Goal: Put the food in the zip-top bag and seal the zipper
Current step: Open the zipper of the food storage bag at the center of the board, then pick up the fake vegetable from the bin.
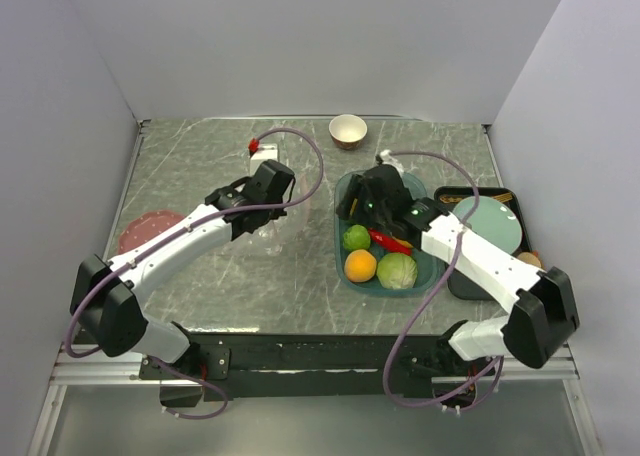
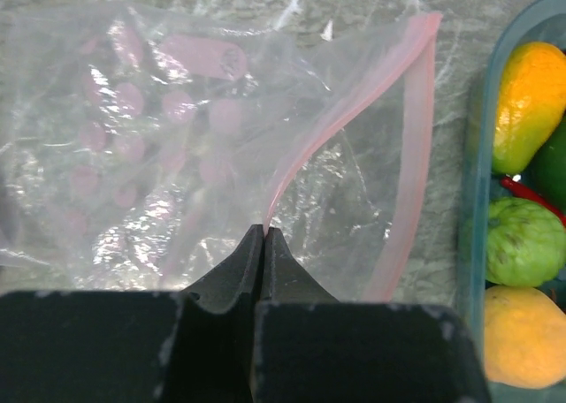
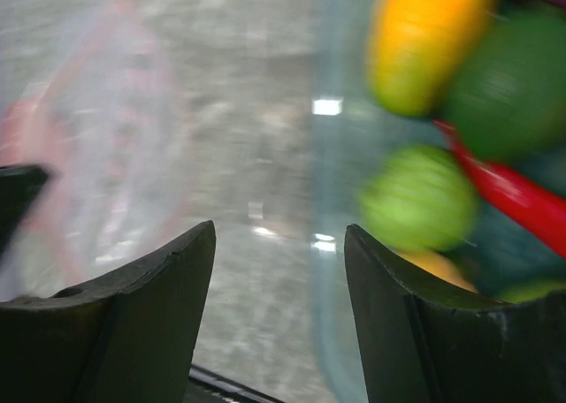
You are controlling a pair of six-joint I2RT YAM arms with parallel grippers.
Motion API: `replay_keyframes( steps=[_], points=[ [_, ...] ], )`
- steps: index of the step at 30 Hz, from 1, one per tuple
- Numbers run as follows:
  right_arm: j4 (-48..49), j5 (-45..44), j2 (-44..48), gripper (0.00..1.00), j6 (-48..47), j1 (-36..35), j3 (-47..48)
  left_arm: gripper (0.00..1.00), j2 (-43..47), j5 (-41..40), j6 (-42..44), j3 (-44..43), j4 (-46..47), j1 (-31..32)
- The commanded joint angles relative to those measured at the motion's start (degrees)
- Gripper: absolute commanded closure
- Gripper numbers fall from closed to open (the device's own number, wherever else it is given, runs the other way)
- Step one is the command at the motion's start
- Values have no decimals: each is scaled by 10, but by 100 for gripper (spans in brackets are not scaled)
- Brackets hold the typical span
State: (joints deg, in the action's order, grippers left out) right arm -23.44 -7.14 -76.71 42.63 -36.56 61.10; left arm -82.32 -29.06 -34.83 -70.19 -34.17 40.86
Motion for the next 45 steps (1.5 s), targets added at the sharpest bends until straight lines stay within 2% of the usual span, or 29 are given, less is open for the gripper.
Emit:
replay_keyframes(
  steps=[1, 4, 5, 7, 10, 15, 18, 22, 27, 30, 31, 33, 34, 36, 37, 41, 42, 45],
  points=[
    [-104, -88, 41, 32, 25, 25, -29, 99, 3, 39, -13, 12, 38, -5],
    [-176, -121, 60, 29, 43, 26, -30, 99, 8, 59, -15, 20, 48, -9],
    [-193, -148, 71, 15, 60, 26, -32, 99, 9, 64, -16, 22, 53, -10],
    [-251, -184, 81, 0, 96, 26, -42, 99, 9, 79, -15, 24, 60, -11],
    [-263, -202, 102, 0, 119, 27, -73, 99, 3, 88, -12, 23, 71, -11],
    [-240, -167, 128, 0, 130, 28, -134, 99, -2, 98, 4, 17, 76, -12],
    [-222, -148, 126, 0, 139, 29, -167, 99, 3, 99, 12, 19, 89, -13],
    [-218, -164, 113, 0, 148, 32, -185, 99, 5, 115, 20, 17, 96, -15],
    [-186, -138, 89, 0, 129, 34, -196, 99, -6, 117, 25, 13, 90, -15],
    [-172, -133, 79, 8, 124, 34, -201, 99, -6, 119, 23, 15, 89, -15],
    [-168, -130, 78, 15, 120, 34, -201, 99, -5, 119, 22, 18, 89, -15],
    [-162, -126, 80, 21, 119, 35, -199, 99, -3, 117, 20, 20, 86, -17],
    [-161, -126, 85, 30, 119, 35, -198, 99, -2, 117, 20, 22, 85, -16],
    [-156, -126, 96, 40, 119, 35, -197, 99, -1, 116, 20, 21, 83, -16],
    [-153, -126, 108, 50, 116, 35, -197, 99, 0, 116, 20, 22, 83, -16],
    [-150, -128, 137, 66, 110, 36, -190, 99, -2, 117, 21, 20, 80, -16],
    [-151, -130, 142, 73, 107, 35, -188, 99, -3, 117, 21, 18, 77, -16],
    [-160, -139, 161, 74, 105, 35, -179, 99, -2, 119, 23, 17, 75, -16]
  ],
)
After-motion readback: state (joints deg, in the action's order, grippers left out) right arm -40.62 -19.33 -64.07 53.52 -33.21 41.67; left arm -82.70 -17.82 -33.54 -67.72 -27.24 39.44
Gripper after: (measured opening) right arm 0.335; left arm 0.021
